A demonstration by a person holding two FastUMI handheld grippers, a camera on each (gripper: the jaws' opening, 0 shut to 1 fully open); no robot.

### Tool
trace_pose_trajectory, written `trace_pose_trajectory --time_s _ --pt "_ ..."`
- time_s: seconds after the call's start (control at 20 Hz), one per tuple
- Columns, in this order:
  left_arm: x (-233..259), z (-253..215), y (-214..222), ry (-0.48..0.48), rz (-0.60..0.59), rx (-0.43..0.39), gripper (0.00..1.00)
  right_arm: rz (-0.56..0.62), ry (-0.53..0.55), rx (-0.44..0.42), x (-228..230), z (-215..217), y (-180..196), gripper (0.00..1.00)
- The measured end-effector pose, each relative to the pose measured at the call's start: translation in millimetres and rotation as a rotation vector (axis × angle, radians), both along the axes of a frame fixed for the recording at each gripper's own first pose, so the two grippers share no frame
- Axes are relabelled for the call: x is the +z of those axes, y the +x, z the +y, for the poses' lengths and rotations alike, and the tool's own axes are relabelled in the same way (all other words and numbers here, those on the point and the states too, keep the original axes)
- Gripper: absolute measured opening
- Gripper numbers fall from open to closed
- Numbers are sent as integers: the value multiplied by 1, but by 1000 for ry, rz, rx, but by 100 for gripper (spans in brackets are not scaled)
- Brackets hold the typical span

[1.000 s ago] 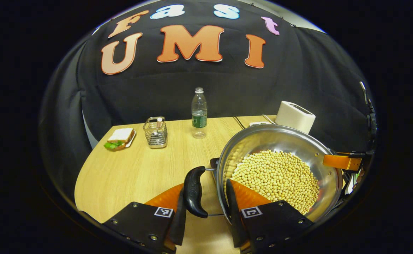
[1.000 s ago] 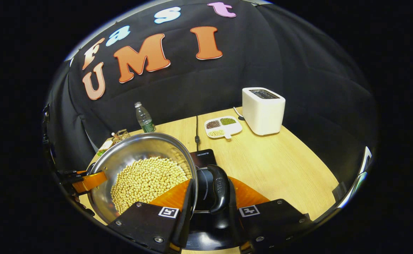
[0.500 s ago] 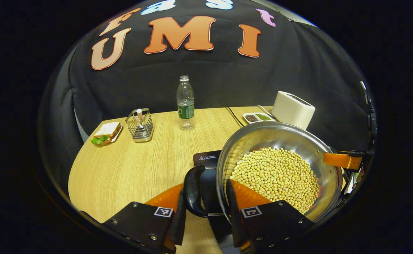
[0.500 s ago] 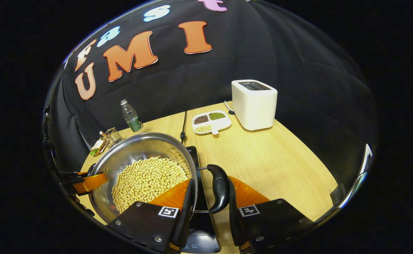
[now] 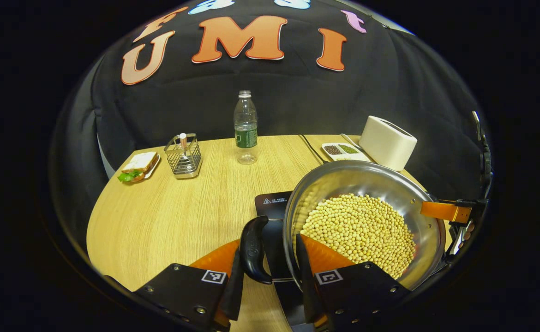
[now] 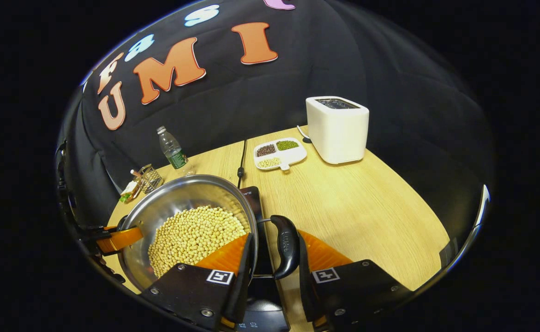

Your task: First push the handle of the pot to place it horizontally, then grasp the pot with both hands and set it on the induction cooktop.

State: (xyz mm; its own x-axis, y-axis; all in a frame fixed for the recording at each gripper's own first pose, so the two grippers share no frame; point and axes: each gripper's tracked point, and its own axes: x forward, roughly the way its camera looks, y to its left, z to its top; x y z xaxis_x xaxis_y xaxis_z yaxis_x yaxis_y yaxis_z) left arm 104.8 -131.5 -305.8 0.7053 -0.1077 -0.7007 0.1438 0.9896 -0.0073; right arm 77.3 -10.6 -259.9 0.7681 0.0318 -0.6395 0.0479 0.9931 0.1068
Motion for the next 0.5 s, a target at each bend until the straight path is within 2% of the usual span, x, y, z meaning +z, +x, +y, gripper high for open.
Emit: trace_pose_trajectory --time_s 0.1,0.15,0.3,0.35,0.4,0.45,0.5 --pt "1 3 -2 3 10 -5 55 -2 1 9 0 1 1 51" --pt "4 2 0 19 -2 -13 59 -2 11 18 0 2 1 53" --pt "33 8 -4 93 -82 -32 64 -41 16 3 15 -3 1 63" --pt "46 13 -3 113 -119 -26 70 -52 7 0 21 -5 -1 71" --pt "59 20 -4 129 -147 -7 77 -67 -2 -3 30 -8 -3 92" --pt "75 29 -5 135 -174 9 90 -89 -11 -9 41 -11 -4 95" --pt "91 36 -7 133 -201 27 94 -116 -19 -10 54 -12 -7 96"
